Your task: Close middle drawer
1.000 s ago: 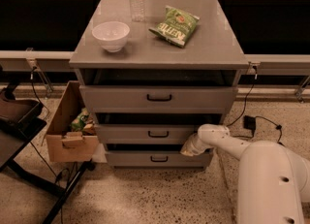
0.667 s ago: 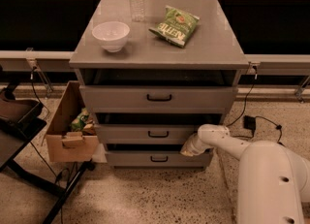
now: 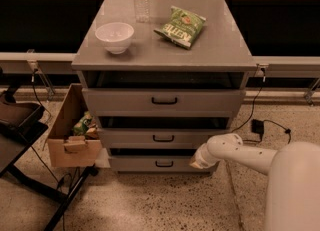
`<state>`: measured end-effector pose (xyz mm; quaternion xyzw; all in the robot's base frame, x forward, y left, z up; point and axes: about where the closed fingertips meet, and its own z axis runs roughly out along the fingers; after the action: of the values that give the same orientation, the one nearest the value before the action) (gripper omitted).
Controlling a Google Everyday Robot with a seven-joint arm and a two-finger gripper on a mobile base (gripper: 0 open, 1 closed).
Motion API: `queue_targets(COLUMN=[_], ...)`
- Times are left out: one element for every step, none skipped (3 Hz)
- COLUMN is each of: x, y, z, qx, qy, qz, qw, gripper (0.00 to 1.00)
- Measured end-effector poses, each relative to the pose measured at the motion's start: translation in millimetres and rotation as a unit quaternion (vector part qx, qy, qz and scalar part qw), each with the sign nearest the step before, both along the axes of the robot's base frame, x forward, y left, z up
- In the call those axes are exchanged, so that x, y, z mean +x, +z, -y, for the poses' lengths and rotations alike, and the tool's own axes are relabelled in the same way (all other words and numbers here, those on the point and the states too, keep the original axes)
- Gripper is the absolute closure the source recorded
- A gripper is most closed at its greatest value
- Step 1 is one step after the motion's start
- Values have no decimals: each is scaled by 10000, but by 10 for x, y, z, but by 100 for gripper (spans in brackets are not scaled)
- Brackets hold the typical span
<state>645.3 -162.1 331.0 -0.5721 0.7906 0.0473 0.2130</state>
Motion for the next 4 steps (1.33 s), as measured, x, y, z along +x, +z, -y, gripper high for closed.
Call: queue_targets(x=[-210,-763,-1356,-1643], y=[545,1044,1470,2152], z=[29,85,275,700], qx=[-283,-549,-832,-930], qy=[-23,19,66,-88], qz=[193,43,-312,-666], qw=[9994,9985,9960,9934], gripper=[100,100,100,98])
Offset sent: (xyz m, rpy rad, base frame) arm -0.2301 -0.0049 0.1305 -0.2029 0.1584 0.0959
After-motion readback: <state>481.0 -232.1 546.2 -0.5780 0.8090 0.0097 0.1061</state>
